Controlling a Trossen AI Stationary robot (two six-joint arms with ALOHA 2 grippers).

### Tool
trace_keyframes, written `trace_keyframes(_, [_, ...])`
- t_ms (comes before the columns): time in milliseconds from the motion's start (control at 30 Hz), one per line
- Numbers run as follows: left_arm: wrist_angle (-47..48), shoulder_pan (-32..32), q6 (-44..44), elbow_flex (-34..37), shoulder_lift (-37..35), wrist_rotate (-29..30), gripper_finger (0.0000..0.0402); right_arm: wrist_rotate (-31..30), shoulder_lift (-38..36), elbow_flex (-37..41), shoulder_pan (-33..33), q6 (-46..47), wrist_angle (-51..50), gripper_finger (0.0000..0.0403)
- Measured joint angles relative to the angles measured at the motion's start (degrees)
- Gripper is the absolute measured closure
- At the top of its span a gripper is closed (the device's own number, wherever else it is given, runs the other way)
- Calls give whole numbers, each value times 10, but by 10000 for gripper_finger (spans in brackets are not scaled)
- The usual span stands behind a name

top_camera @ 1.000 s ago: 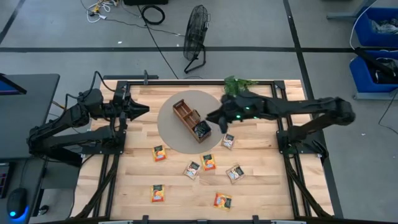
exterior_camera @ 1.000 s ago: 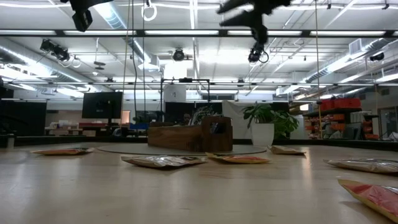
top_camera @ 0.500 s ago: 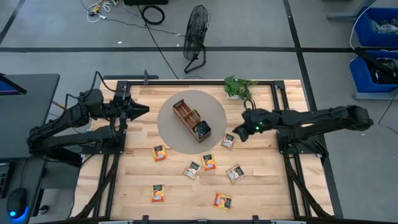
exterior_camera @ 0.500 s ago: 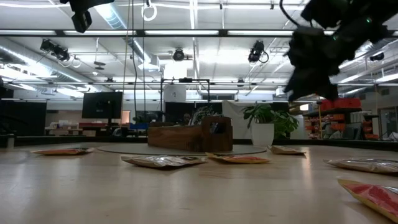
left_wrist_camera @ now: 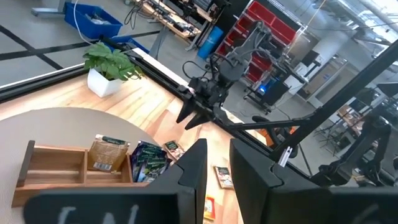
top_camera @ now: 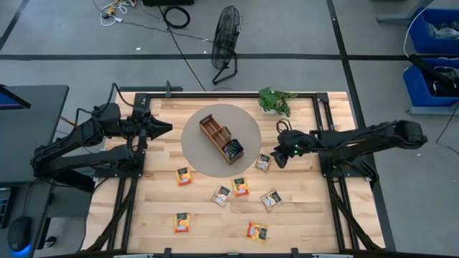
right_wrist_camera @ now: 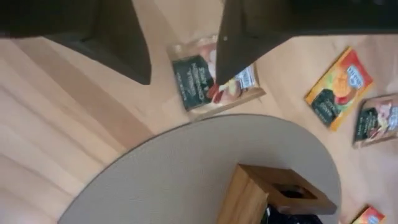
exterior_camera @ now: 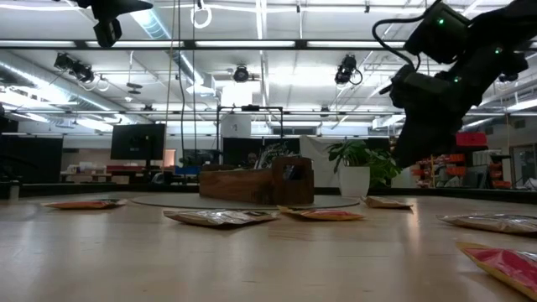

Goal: Pick & Place Tea
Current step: Put the brown tea bag into the middle section of the wooden organizer

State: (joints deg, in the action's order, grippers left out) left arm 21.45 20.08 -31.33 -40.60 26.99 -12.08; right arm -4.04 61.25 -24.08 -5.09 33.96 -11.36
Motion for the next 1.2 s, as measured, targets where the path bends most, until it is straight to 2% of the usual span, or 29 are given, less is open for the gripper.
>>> trace_keyframes(200, [2, 0, -10, 0, 0, 0, 330, 0, 64, 0, -1, -20, 49, 150])
trace_keyframes(367, [4, 0, -12, 0, 0, 0, 330, 0, 119, 0, -1, -39, 53, 133])
trace_keyframes(733, [16, 0, -22, 0, 0, 5, 330, 4, 204, -4, 1, -88, 96, 152])
trace_keyframes(1000, [16, 0, -27, 0, 0, 18, 330, -27, 208, -1, 27, -106, 109, 186])
trace_keyframes(1200, [16, 0, -27, 0, 0, 19, 330, -28, 209, -1, 55, -107, 115, 206])
